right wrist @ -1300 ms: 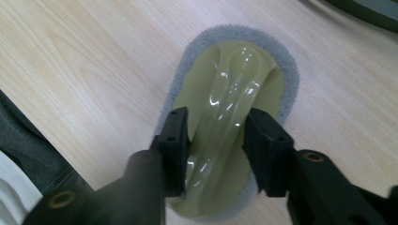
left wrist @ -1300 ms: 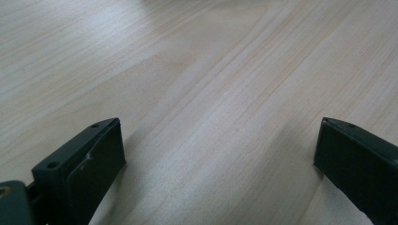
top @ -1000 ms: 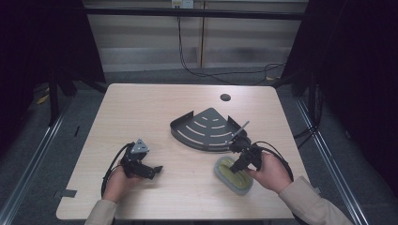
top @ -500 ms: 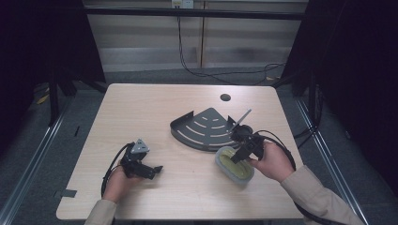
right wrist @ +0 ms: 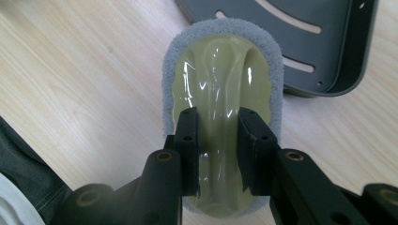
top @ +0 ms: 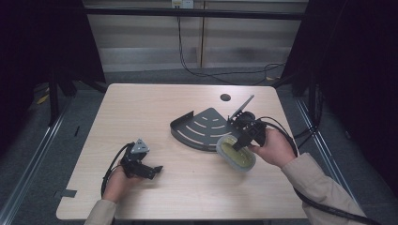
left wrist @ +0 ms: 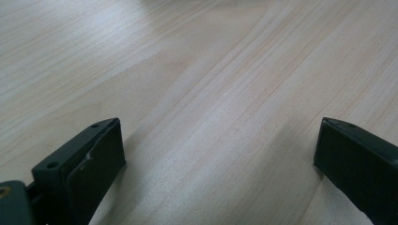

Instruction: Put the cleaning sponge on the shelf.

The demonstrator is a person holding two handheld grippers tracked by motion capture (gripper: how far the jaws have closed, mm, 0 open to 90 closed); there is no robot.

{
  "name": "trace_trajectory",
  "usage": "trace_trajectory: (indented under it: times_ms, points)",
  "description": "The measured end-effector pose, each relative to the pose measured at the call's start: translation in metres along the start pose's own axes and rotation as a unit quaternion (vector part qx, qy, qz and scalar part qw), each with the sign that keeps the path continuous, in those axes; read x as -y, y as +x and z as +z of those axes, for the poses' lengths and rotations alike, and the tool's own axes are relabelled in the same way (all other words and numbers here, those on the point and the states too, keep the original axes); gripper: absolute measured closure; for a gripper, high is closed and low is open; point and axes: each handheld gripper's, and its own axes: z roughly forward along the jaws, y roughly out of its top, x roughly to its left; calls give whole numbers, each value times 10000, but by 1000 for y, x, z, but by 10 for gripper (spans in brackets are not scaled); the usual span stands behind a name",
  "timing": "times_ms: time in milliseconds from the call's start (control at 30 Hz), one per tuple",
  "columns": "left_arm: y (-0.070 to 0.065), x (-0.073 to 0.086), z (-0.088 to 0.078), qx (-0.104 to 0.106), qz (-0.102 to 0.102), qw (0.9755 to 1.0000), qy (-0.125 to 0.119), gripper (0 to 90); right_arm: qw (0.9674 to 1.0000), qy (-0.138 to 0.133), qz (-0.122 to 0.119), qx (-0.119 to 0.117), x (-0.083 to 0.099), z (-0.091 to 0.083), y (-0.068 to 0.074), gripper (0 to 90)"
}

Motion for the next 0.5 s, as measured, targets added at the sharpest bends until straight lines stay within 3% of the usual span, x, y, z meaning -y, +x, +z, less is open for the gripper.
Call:
trace_trajectory:
  times_ms: [233, 500]
  points:
    - [0, 0, 0, -7, 16, 10000, 4, 15, 9999, -61, 56, 137, -13, -9, -10, 717]
    - [0, 0, 0, -7, 15, 10000, 4, 15, 9997, -70, 65, 245, -33, -14, -12, 717]
